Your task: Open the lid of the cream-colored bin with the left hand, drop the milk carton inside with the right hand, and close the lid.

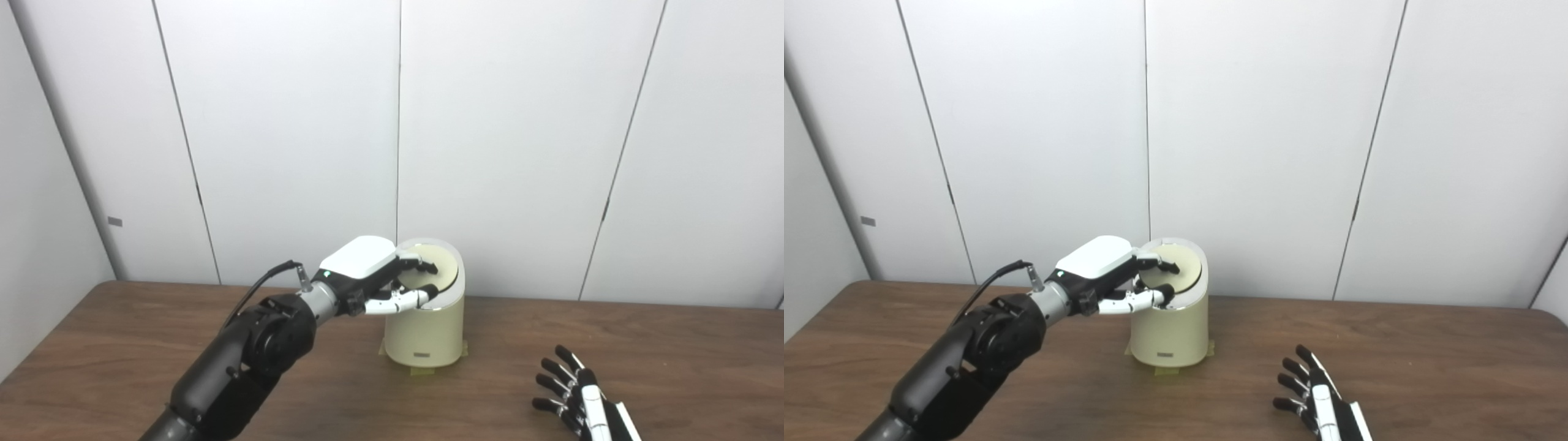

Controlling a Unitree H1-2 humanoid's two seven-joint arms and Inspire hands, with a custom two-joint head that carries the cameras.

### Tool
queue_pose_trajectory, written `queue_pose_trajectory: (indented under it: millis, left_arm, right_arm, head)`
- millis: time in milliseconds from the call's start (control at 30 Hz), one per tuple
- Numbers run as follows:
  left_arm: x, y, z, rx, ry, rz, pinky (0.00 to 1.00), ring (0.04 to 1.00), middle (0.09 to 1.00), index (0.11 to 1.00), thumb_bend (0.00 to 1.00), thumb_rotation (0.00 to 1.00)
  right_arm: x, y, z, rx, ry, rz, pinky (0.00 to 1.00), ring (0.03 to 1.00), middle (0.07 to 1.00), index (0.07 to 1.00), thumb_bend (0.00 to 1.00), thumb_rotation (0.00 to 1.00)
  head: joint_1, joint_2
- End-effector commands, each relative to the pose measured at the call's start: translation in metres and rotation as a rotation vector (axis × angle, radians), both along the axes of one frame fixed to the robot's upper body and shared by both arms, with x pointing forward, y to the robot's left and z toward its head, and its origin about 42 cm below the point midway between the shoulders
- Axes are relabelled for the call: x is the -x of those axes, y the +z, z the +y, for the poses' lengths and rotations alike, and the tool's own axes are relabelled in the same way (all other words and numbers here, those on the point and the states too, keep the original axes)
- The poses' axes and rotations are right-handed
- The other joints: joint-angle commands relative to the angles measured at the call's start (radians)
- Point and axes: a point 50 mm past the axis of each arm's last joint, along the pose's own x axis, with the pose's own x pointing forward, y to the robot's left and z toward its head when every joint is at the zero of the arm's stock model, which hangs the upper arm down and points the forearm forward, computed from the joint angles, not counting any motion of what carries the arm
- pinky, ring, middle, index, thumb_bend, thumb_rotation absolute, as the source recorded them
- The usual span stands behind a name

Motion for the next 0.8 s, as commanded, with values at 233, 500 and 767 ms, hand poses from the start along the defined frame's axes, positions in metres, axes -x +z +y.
queue_pose_trajectory:
  millis: [233, 500, 767]
  left_arm:
    - [0.000, 0.004, -0.011, -0.291, -0.049, -0.169, 0.90, 0.894, 0.844, 0.829, 0.46, 1.00]
    - [0.005, -0.004, -0.023, -0.435, -0.058, -0.171, 0.97, 0.923, 0.864, 0.842, 0.50, 1.00]
    - [0.007, -0.011, -0.024, -0.433, -0.076, -0.154, 0.91, 0.858, 0.824, 0.810, 0.51, 1.00]
  right_arm:
    - [0.009, -0.002, 0.011, -0.018, -0.003, 0.008, 0.67, 0.816, 0.852, 0.907, 0.60, 1.00]
    - [0.008, 0.002, 0.015, -0.028, -0.006, -0.003, 0.65, 0.810, 0.846, 0.904, 0.61, 1.00]
    - [0.008, 0.004, 0.016, -0.036, -0.005, 0.000, 0.65, 0.813, 0.852, 0.910, 0.59, 1.00]
  head:
    - [-0.008, 0.011]
    - [-0.015, 0.019]
    - [-0.012, 0.033]
